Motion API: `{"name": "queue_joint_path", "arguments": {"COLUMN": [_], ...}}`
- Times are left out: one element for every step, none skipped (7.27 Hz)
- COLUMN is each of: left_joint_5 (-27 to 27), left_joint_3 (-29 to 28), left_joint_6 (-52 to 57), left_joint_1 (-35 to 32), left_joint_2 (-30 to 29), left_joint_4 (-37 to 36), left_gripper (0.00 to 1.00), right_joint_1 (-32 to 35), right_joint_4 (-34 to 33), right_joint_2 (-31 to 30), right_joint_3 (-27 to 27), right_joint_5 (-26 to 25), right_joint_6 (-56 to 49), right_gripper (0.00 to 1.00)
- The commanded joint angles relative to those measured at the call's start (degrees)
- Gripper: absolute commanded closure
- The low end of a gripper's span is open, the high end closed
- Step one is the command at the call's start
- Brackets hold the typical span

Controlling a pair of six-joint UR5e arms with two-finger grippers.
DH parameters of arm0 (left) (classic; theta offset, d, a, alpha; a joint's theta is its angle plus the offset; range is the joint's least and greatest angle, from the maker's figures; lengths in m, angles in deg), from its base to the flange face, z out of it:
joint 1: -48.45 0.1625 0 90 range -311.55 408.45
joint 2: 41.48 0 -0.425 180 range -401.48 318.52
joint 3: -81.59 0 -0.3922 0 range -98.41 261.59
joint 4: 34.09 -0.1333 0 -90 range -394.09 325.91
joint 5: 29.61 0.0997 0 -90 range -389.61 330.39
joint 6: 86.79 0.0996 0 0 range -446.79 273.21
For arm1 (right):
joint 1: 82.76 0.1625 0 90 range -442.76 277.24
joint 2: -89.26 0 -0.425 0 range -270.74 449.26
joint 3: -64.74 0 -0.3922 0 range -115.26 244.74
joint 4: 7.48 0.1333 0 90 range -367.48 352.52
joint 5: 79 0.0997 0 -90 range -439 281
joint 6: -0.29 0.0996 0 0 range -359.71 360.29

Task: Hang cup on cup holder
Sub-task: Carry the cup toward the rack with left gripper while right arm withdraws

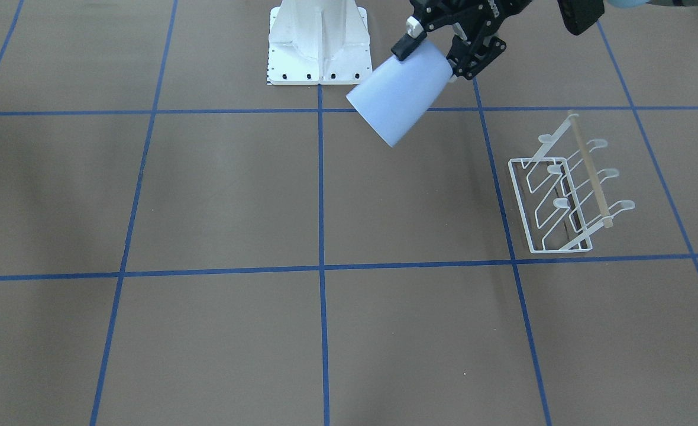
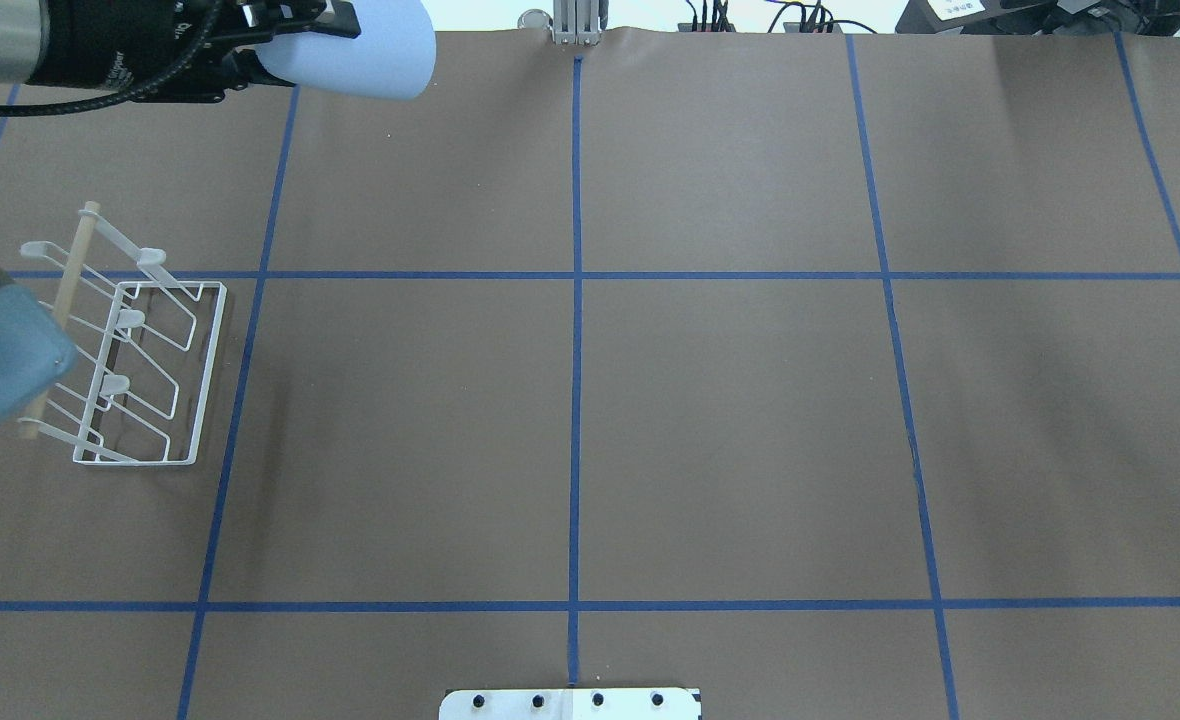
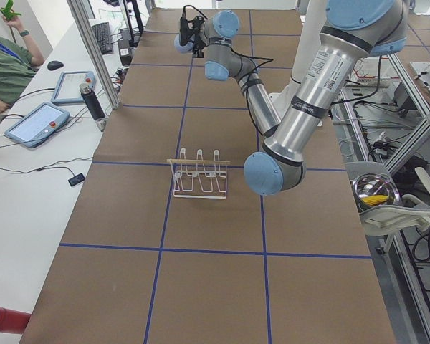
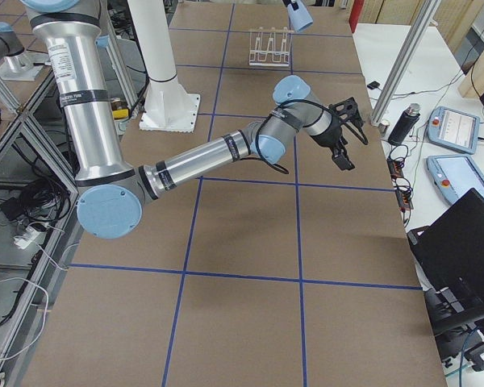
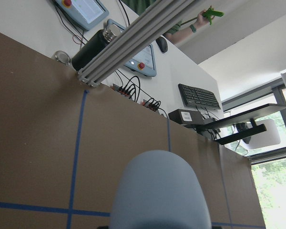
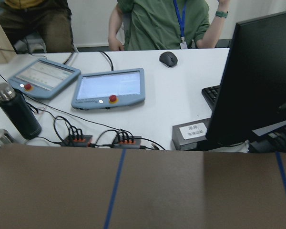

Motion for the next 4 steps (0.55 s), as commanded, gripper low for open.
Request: {"name": "queue_joint_path", "arguments": {"left_joint_5": [-2.81, -2.91, -2.74, -2.83], "left_joint_3": [2.7, 3.5, 3.25, 2.64], "left_joint_6": [15.62, 23.36, 30.39, 34.73], "left_joint_1": [-3.53, -3.73, -3.81, -3.99], "left_joint_2": [0.46, 0.46, 0.55, 0.72], "left_joint_4": [-18.91, -27.44, -33.7, -37.77], "left_gripper": [1.0, 1.0, 1.0, 1.0], "right_joint_1": [0.39, 0.3, 0.3, 0.38], "right_joint_4": [-13.15, -18.77, -22.65, -28.26], "right_joint_2": [0.19, 0.28, 0.28, 1.24], "right_joint_3": [-2.49, -3.29, -4.17, -4.26], "right_joint_5": [3.93, 6.04, 9.72, 14.19], "right_joint_6": [-13.81, -17.79, -21.48, -21.87], "right_gripper": [0.0, 0.0, 0.0, 0.0]}}
